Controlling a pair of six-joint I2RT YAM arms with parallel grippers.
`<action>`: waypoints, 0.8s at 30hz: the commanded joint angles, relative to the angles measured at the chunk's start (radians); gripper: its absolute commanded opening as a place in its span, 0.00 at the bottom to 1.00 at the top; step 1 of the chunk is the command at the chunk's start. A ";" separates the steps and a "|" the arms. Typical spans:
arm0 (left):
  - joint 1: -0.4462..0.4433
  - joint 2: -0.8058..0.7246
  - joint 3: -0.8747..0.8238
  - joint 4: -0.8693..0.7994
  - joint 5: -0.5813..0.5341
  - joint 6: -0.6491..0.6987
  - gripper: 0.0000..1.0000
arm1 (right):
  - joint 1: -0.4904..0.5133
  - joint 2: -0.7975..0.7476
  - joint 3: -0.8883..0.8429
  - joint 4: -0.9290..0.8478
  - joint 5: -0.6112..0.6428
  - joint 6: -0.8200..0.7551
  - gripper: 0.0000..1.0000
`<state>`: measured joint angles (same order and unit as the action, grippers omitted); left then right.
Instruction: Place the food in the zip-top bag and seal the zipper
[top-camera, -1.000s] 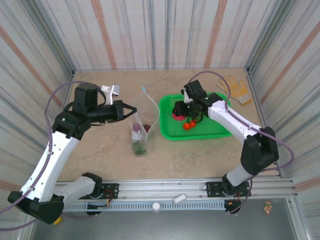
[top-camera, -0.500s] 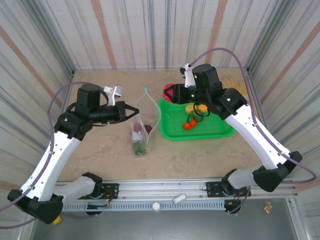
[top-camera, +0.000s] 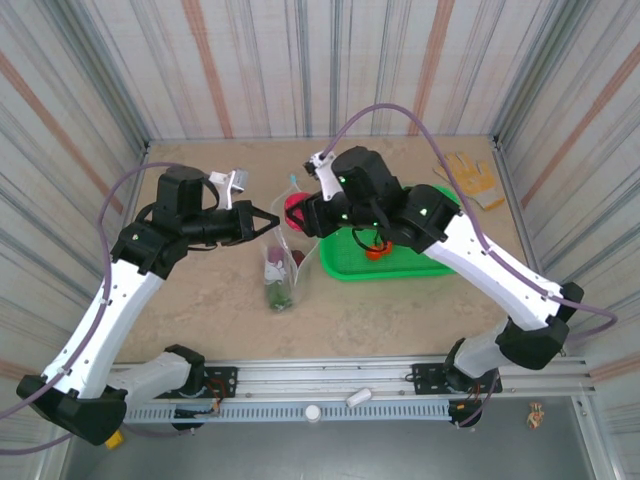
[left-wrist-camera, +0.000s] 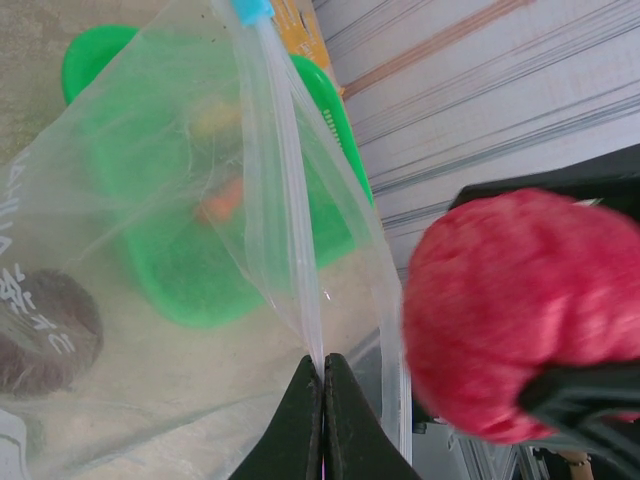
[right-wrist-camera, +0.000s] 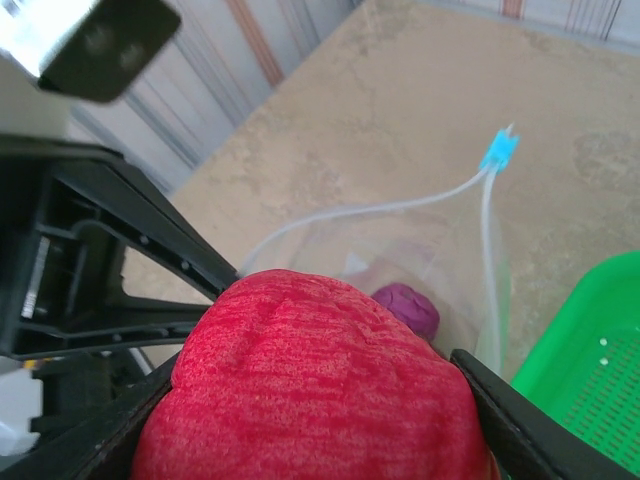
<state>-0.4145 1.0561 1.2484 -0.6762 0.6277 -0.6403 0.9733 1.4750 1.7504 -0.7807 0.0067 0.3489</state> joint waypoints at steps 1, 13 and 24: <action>-0.006 -0.007 -0.004 0.015 -0.003 -0.007 0.00 | 0.032 0.037 0.025 -0.079 0.118 -0.048 0.61; -0.007 -0.008 0.045 -0.016 -0.027 0.022 0.00 | 0.063 0.184 0.118 -0.277 0.244 -0.060 0.64; -0.004 -0.011 0.048 -0.023 -0.031 0.032 0.00 | 0.017 0.151 0.102 -0.214 -0.080 -0.021 0.69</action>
<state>-0.4145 1.0557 1.2621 -0.6838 0.6029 -0.6319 1.0111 1.6527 1.8366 -1.0023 0.0410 0.3061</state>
